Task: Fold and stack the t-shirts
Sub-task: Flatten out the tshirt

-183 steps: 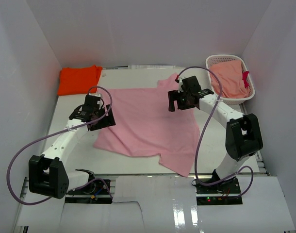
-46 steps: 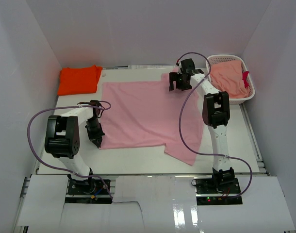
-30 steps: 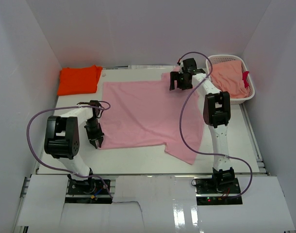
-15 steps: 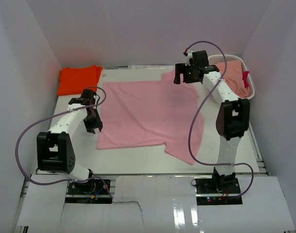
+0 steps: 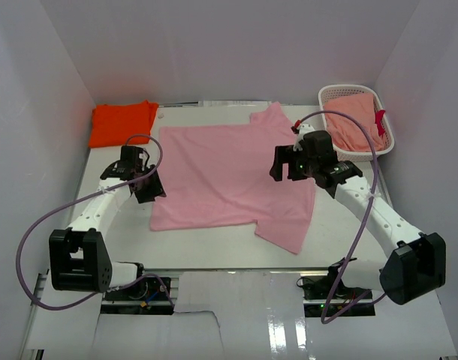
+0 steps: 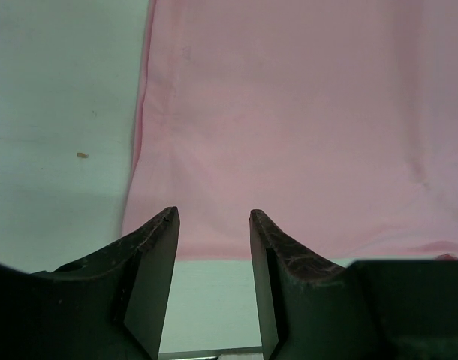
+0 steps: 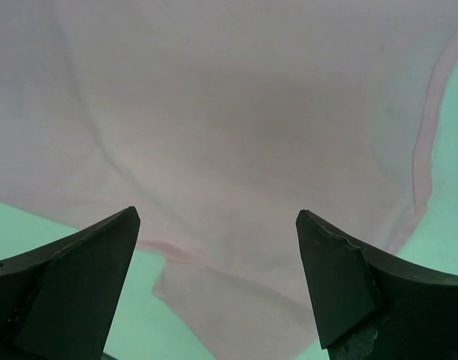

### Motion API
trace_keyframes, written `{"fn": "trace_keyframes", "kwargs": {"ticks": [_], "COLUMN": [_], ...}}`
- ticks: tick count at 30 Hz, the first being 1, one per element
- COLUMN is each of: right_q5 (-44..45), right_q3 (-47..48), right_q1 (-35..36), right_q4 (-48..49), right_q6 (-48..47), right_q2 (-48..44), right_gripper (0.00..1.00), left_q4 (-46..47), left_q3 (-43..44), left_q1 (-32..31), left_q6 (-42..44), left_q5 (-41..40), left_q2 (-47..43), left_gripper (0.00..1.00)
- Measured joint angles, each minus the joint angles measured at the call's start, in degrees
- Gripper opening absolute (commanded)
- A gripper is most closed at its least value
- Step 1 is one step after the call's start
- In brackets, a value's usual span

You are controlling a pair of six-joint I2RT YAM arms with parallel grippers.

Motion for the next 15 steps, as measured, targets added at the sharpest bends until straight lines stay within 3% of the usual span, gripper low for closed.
{"fn": "trace_keyframes", "kwargs": {"ticks": [4, 7, 15], "right_q5": [2.0, 3.4, 7.6], "right_q3": [-7.9, -8.2, 8.7], "right_q1": [-0.6, -0.7, -0.4], "right_q4": [-0.5, -1.3, -1.5], "right_q6": [1.3, 1.4, -1.7], "right_q2": [-1.9, 0.5, 17.3], "right_gripper": [0.91, 0.91, 0.91], "left_q4": [1.3, 4.3, 9.3], "left_q3": [-2.3, -2.1, 14.4], "left_q1": [0.3, 1.1, 2.2], "left_q6": [0.2, -0.2, -2.2], "left_q5": [1.8, 3.1, 6.0], "left_q2": [1.9, 3.4, 17.1], "left_gripper": [0.54, 0.54, 0.54]}}
